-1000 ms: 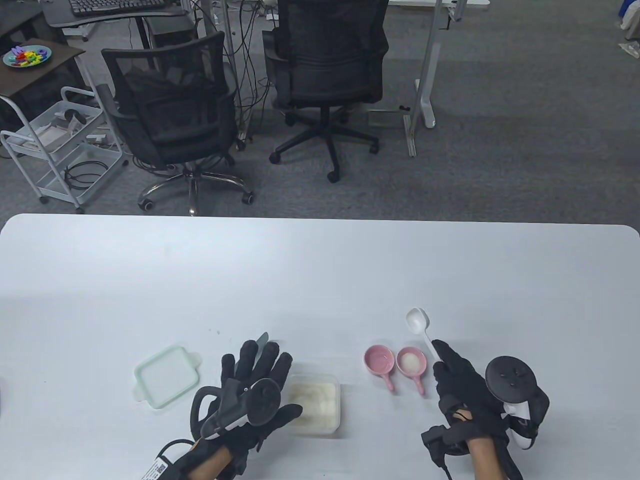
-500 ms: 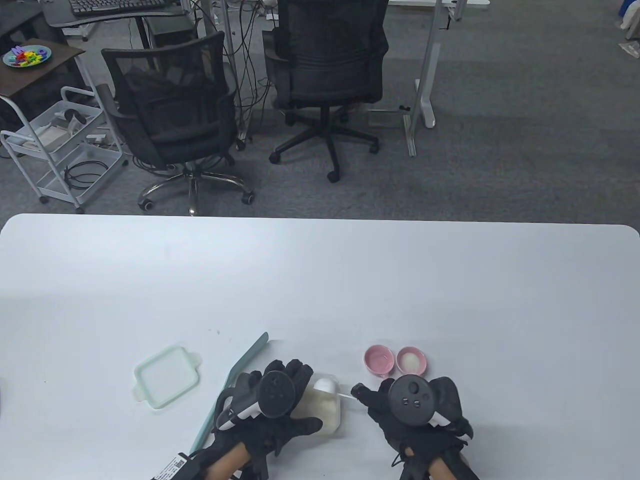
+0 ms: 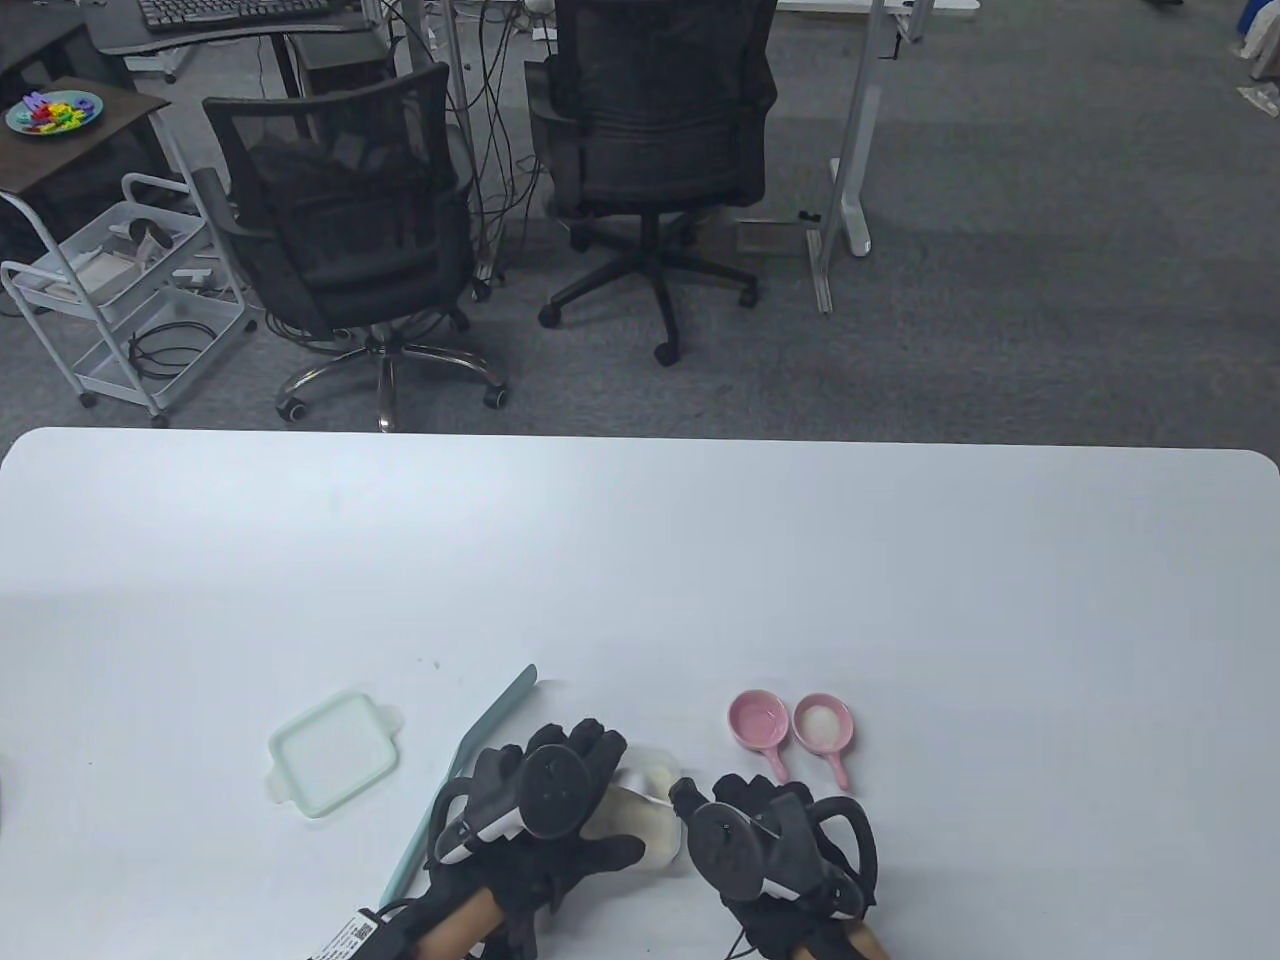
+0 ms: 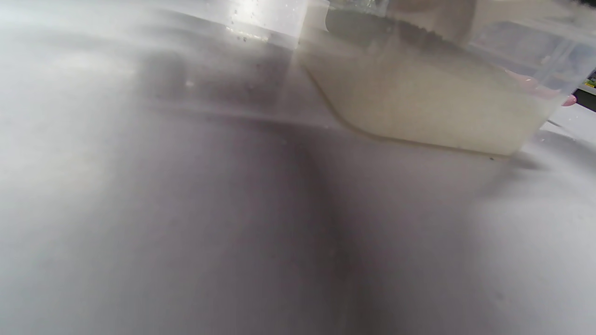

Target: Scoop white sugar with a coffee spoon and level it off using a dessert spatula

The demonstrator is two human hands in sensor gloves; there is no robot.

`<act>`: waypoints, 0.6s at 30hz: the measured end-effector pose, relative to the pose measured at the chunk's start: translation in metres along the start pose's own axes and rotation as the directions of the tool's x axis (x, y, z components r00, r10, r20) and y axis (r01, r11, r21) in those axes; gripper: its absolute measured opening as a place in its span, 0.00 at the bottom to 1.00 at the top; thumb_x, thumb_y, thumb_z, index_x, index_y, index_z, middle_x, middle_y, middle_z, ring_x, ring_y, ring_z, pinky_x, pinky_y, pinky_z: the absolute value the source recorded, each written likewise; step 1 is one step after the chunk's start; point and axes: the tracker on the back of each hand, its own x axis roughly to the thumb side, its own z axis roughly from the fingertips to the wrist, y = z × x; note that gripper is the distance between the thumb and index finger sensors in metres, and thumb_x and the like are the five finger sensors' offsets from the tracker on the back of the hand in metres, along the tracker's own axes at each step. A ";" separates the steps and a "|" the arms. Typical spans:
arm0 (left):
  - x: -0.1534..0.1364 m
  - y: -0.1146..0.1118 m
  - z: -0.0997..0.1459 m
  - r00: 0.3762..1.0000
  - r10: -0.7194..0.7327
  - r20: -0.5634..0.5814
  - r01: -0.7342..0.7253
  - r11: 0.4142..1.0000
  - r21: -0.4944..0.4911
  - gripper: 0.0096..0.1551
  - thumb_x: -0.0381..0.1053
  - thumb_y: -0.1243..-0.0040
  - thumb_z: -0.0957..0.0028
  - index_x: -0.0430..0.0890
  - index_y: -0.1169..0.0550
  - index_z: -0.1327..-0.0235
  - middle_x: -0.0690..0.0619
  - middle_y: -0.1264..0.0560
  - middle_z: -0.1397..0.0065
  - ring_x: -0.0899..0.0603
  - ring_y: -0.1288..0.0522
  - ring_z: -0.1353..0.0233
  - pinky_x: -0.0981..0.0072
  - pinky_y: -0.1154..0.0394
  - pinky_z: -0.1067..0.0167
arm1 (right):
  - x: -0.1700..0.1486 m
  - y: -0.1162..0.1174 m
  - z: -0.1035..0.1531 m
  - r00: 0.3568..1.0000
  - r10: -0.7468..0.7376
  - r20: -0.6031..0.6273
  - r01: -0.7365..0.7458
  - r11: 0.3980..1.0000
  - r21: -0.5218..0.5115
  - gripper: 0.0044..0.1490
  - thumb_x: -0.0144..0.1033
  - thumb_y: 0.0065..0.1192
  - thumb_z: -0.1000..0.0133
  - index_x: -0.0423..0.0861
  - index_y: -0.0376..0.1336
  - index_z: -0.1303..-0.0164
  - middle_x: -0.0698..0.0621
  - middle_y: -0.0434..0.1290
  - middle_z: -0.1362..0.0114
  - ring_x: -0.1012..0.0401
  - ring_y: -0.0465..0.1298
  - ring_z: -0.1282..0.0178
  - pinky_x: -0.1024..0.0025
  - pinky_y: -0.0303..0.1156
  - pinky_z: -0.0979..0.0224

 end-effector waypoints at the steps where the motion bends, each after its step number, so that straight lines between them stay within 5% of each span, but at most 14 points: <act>1: 0.000 0.000 0.000 1.000 0.000 0.000 0.000 1.000 0.001 0.61 0.82 0.49 0.64 0.66 0.57 0.19 0.59 0.59 0.10 0.33 0.55 0.10 0.30 0.55 0.22 | -0.001 0.001 -0.001 0.999 -0.042 0.015 0.041 0.999 0.025 0.29 0.34 0.61 0.40 0.51 0.64 0.25 0.45 0.78 0.43 0.54 0.77 0.56 0.44 0.69 0.30; 8: 0.000 0.000 0.000 1.000 -0.001 -0.001 0.001 1.000 0.002 0.61 0.82 0.49 0.63 0.66 0.58 0.19 0.59 0.60 0.10 0.34 0.55 0.10 0.31 0.55 0.21 | -0.022 0.000 -0.002 0.950 -0.312 -0.011 0.311 0.947 0.084 0.30 0.33 0.57 0.39 0.41 0.64 0.25 0.46 0.79 0.49 0.55 0.78 0.61 0.45 0.70 0.32; 18: 0.000 -0.001 0.000 1.000 0.000 -0.001 0.000 1.000 0.002 0.61 0.82 0.49 0.64 0.66 0.58 0.20 0.59 0.60 0.10 0.33 0.55 0.10 0.30 0.55 0.22 | -0.074 -0.002 0.000 0.718 -0.687 -0.109 0.695 0.703 0.148 0.31 0.33 0.56 0.38 0.44 0.62 0.22 0.46 0.78 0.51 0.56 0.77 0.63 0.45 0.71 0.33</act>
